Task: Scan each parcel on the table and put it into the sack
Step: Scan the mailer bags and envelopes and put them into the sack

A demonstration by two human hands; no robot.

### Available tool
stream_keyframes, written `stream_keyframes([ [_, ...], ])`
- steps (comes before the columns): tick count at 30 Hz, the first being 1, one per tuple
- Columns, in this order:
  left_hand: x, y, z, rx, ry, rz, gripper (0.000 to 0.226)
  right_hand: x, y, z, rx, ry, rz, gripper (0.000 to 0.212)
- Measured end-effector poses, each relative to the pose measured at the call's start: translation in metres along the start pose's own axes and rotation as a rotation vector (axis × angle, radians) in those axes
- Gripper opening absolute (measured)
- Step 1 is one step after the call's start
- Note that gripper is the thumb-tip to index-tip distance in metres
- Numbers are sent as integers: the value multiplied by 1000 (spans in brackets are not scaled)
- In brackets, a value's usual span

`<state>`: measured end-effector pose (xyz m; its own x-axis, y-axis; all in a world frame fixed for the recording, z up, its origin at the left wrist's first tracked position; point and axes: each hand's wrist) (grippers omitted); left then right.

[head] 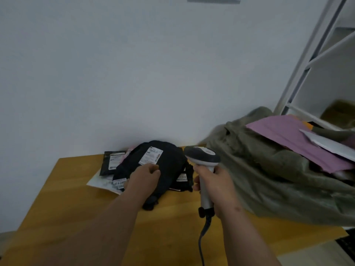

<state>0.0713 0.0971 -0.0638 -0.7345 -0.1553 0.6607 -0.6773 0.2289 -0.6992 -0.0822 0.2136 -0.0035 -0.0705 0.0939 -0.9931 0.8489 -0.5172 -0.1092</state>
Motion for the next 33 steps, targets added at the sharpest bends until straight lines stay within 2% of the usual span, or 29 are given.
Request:
stream_keyframes([
  [7, -40, -3, 52, -14, -173, -41, 36, 29, 45, 49, -74, 86, -8, 12],
  [15, -66, 11, 131, 9, -368, -73, 57, 64, 82, 133, -143, 240, -64, 12],
  [23, -67, 26, 184, 151, -485, 103, 72, 96, 105, 203, -247, 319, -131, 14],
  [29, -68, 30, 207, 130, -530, 160, 74, 115, 114, 222, -243, 452, -54, 17],
  [33, -72, 31, 213, 115, -598, 180, 59, 118, 115, 224, -222, 485, -9, 19],
])
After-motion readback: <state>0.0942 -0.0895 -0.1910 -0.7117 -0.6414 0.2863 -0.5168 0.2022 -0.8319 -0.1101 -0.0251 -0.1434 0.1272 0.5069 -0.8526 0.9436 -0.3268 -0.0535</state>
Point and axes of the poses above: each hand's wrist, its own z-axis towards the middle knuckle, its own y-axis out of the palm, x = y × z, and after that the axes turned 10 degrees about -y, right-handed
